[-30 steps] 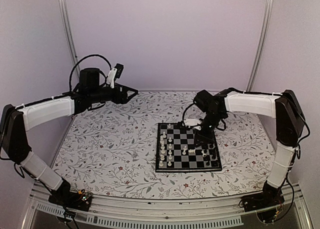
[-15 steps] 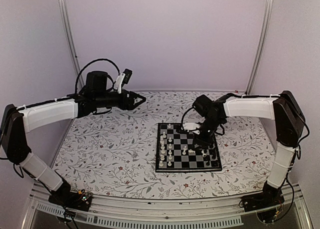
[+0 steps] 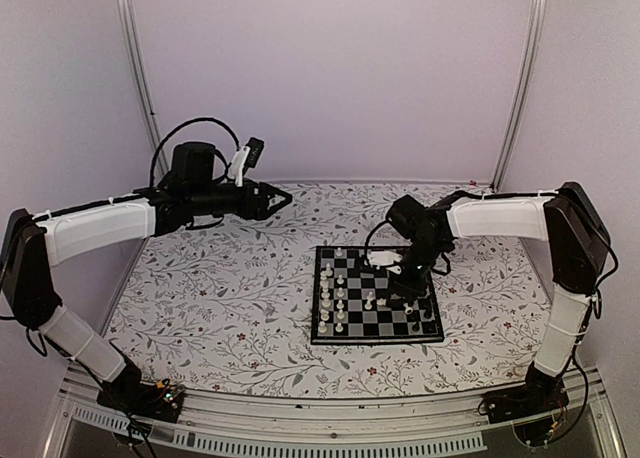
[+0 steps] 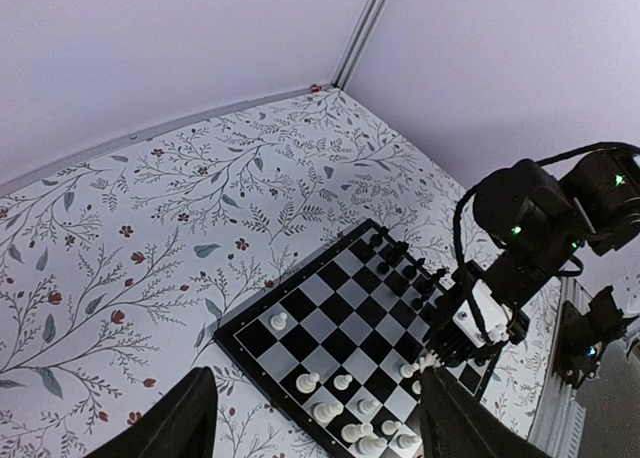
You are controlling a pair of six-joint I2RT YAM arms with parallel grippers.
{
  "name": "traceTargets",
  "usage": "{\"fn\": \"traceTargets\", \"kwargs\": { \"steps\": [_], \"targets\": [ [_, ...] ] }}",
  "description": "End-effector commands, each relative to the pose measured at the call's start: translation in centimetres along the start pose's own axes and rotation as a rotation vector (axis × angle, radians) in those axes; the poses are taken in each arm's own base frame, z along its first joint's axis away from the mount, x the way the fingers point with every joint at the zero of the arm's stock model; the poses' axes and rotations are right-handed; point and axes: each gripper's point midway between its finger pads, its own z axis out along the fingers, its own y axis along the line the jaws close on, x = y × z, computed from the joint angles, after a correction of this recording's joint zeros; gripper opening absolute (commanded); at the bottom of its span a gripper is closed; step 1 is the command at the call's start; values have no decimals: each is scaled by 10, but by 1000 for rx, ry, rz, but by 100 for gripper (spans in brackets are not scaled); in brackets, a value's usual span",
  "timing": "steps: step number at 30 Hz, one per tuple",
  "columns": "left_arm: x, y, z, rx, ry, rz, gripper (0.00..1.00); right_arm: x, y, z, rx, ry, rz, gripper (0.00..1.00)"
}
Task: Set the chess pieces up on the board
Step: Pick up the chess piece from the chessboard.
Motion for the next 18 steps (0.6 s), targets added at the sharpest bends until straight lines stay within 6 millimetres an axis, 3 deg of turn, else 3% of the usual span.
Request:
{"fn": "traceTargets", "kwargs": {
  "steps": [1,12,18],
  "targets": [
    [-1,-8,5,22,-2,1,70,9,6,12,-27,25,4,42],
    [3,-12,20,41,20,-22,69,8,3,22,-10,19,-14,33],
    [7,-17,30,60,35,-32,69,12,3,28,-17,34,-20,21]
  ]
}}
